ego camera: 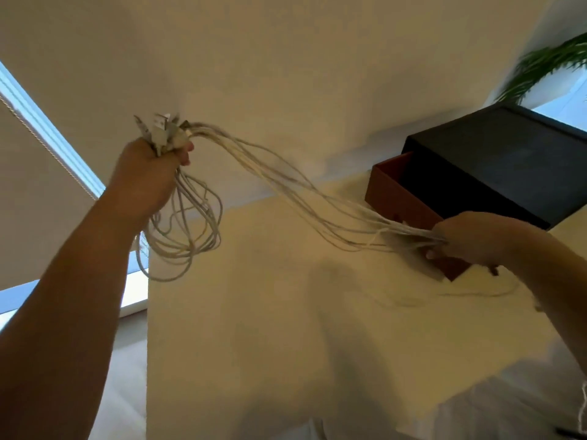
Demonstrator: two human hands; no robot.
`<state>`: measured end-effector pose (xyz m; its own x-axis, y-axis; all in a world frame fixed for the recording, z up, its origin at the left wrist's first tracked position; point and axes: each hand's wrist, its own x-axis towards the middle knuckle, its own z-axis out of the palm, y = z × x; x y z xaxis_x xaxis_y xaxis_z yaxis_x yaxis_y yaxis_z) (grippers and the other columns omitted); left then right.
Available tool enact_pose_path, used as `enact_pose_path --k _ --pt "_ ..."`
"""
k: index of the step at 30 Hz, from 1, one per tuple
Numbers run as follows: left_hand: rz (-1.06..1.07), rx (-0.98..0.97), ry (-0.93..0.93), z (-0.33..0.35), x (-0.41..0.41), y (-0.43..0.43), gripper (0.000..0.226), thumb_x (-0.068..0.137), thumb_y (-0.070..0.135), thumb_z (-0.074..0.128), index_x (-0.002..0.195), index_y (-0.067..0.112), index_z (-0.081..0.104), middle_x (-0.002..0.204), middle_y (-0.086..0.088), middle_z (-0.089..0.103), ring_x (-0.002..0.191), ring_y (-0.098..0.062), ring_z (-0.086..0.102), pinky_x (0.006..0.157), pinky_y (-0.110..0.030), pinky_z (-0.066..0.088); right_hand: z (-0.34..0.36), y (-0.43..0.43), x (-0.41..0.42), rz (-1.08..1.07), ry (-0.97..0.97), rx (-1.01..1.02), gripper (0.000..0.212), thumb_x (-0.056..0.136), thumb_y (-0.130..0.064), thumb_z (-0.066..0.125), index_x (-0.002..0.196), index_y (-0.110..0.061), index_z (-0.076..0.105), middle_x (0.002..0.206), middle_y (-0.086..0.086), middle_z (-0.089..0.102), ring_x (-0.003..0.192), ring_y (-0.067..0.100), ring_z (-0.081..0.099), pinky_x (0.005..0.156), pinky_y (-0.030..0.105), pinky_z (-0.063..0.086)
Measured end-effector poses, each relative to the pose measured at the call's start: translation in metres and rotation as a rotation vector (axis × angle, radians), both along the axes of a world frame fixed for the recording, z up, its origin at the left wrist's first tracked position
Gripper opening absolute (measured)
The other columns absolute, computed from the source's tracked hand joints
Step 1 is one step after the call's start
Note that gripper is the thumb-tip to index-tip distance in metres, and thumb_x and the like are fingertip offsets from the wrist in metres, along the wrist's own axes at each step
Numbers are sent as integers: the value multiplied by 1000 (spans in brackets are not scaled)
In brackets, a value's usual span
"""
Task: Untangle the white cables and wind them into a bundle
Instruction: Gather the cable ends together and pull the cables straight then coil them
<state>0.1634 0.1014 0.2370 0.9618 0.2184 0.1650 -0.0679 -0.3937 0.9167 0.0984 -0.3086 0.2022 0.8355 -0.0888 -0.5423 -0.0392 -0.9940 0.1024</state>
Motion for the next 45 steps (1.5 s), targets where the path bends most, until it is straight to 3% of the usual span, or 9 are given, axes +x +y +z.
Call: enact_pose_path --k 3,9,16,21,25,29,34,39,45 --pt "-87 35 17 -8 2 -22 24 94 14 54 79 29 63 66 13 60 44 6 45 54 -18 29 2 -16 -1 -13 -48 -127 25 93 -46 54 85 -22 52 75 -4 58 68 11 57 62 24 43" --pt "-171 101 127 -28 5 -48 23 96 23 57 73 24 63 68 6 52 58 -8 39 56 -28 29 -13 2 -11 4 -182 100 14 96 -42 47 94 -28 49 79 -9 52 74 10 53 71 28 47" --pt "-253 195 273 -48 5 -54 26 95 20 56 73 20 69 83 2 65 64 -9 47 74 -33 33 -1 -17 -23 35 -398 -270 20 95 -25 52 115 -21 49 78 -1 51 66 19 53 57 31 46" --pt "-210 197 294 -50 4 -58 10 75 33 63 73 24 66 89 -4 66 78 -24 56 78 -40 42 -13 -10 -25 75 -593 -226 23 97 -28 45 119 -21 45 89 1 56 76 26 63 49 32 37" --pt "-177 229 337 -57 2 -48 17 71 37 56 73 24 67 86 -1 68 95 -31 60 94 -45 43 -95 -2 -24 98 -388 79 25 100 -36 39 118 -22 47 107 3 58 92 29 62 73 38 51" --pt "-77 235 339 -65 3 -39 12 82 25 62 71 26 64 93 -11 67 81 -27 57 75 -35 41 -161 3 -33 73 -75 209 25 99 -26 43 123 -20 44 111 5 58 95 24 58 79 36 48" --pt "10 333 281 -72 7 -31 15 91 14 58 90 11 72 93 -20 66 64 -29 52 62 -32 39 -171 11 -28 75 -124 252 19 103 -29 33 114 -18 42 82 0 47 75 24 48 65 34 39" --pt "-140 602 317 -69 6 -39 39 93 31 61 129 14 59 127 -19 61 120 -37 53 97 -38 39 -144 21 -7 151 -184 179 11 102 -24 36 102 -21 46 69 -2 50 59 19 50 57 37 46" --pt "-602 186 253 -71 -21 -98 26 82 35 67 107 41 66 118 15 66 112 2 57 103 -18 38 -77 65 3 309 -180 310 18 103 -30 36 104 -20 52 76 -1 52 69 20 50 51 28 30"
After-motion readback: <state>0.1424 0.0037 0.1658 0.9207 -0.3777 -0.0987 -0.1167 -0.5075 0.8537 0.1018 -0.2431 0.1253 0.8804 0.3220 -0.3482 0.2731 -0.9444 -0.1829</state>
